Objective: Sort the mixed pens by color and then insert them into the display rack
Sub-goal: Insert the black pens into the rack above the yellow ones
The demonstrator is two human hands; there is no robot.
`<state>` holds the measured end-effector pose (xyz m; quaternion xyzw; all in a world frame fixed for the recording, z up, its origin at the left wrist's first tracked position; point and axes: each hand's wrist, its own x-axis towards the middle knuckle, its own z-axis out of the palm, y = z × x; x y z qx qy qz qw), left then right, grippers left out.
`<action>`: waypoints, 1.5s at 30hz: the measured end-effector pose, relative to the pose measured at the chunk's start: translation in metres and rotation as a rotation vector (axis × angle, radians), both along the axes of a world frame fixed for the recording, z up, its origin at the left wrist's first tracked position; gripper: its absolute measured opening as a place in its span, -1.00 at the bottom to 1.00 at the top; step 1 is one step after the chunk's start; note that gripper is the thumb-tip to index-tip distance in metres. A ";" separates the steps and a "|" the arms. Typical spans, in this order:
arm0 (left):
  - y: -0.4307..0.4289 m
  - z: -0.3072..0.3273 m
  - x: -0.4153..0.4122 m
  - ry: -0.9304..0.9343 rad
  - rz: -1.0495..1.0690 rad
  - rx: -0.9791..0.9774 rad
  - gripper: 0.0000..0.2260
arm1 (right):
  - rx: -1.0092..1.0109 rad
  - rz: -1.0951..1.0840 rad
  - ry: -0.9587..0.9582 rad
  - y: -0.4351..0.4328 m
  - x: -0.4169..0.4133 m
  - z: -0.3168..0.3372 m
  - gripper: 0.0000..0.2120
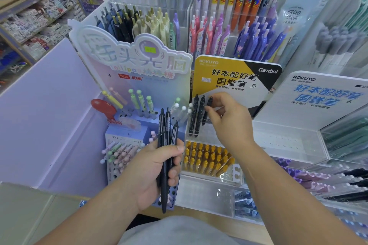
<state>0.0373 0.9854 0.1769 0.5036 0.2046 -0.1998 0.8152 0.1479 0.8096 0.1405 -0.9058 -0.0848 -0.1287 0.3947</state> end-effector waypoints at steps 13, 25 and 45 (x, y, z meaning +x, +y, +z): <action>-0.010 0.006 -0.005 -0.050 -0.131 0.040 -0.78 | 0.679 0.164 0.526 0.013 -0.062 0.039 -0.84; -0.016 0.003 -0.005 -0.014 -0.113 0.081 -0.76 | 0.792 0.150 0.569 0.006 -0.068 0.039 -0.88; -0.010 -0.001 -0.006 0.006 -0.030 0.037 -0.84 | 0.368 0.003 -0.006 -0.015 -0.022 0.027 -0.88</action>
